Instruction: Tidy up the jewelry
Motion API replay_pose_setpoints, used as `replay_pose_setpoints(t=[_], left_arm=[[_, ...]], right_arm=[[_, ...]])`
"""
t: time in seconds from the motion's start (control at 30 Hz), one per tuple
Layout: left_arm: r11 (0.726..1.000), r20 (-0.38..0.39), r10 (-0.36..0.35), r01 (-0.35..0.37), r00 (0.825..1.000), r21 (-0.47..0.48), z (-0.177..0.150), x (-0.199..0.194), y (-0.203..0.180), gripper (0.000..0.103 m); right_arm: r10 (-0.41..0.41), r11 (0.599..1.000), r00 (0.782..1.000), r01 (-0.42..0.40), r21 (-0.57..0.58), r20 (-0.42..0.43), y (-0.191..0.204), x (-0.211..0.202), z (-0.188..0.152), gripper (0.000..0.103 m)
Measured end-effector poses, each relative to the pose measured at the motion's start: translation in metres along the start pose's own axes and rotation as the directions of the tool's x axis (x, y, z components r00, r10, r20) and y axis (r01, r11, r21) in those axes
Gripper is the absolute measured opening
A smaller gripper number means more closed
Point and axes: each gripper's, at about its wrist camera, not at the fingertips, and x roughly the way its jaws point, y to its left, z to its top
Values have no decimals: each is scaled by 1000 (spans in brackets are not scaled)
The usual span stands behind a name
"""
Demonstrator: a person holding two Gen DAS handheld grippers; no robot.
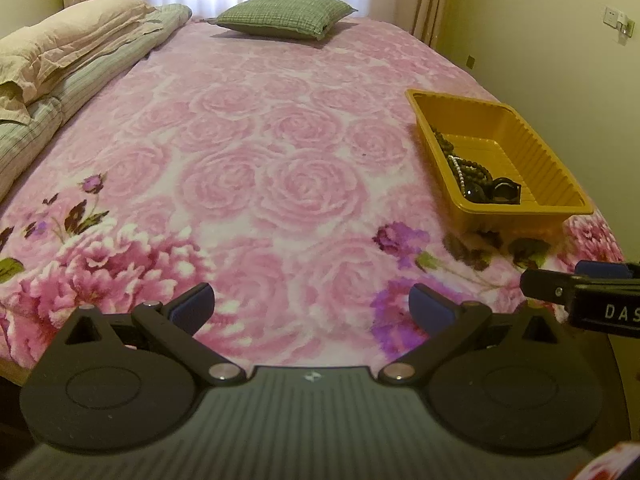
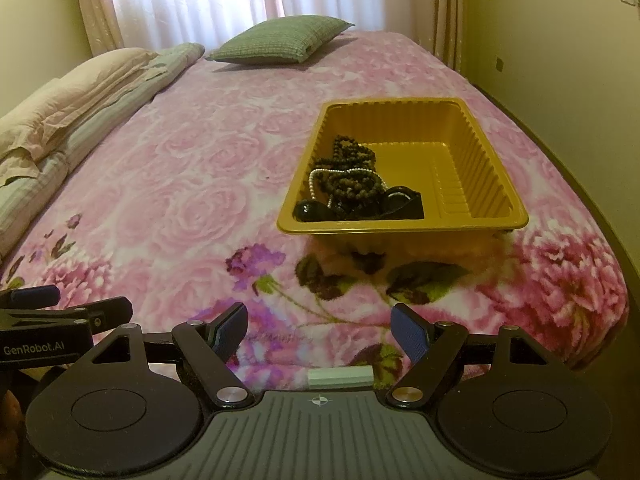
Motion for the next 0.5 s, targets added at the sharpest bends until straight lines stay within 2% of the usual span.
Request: replay_pose_setpoints(t=[0.5], left_arm=[[1000,4,-7,7,1000,8,2,0,-2,103]], right_arm=[[0,1000,1000,0,1,0,0,0,2,78]])
